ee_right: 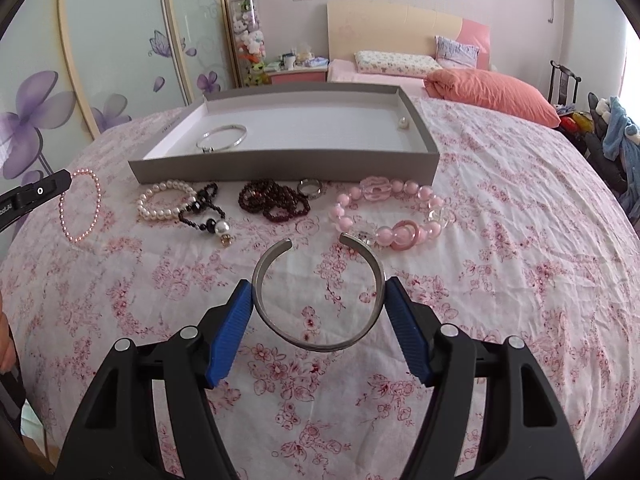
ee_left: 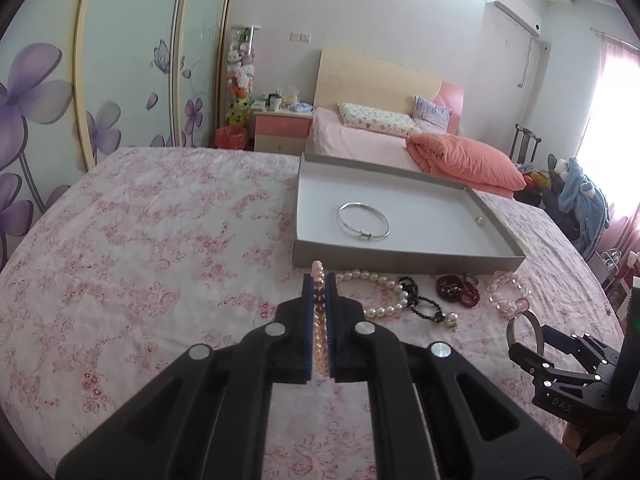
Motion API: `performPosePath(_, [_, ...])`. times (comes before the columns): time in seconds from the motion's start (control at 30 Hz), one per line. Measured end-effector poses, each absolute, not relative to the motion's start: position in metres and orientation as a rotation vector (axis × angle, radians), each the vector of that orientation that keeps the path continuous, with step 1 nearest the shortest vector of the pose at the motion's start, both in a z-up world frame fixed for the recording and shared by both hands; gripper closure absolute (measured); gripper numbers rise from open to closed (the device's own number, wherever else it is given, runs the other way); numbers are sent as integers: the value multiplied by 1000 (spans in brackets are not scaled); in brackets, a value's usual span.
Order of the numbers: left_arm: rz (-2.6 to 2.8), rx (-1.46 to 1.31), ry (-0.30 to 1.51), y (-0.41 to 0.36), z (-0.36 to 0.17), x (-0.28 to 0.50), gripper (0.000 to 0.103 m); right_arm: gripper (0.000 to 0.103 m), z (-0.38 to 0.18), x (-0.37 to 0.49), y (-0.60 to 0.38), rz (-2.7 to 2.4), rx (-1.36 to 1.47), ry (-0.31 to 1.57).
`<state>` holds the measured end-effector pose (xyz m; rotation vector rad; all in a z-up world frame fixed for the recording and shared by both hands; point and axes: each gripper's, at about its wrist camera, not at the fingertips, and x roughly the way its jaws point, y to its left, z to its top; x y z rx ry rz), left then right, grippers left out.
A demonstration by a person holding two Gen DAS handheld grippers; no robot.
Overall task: Organize jewelry
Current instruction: 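Grasp the pink pearl bracelet with the left tool while the right tool lifts the cuff, then carry the pink pearl bracelet and cuff into the tray and open both tools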
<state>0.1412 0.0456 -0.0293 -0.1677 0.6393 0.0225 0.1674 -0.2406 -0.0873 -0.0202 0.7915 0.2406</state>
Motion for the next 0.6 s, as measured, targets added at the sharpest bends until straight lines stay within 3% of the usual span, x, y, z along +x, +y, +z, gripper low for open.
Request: performPosePath(0.6, [40,-56,477,6,4,114,97,36,-45,147,-243,235,-8,542])
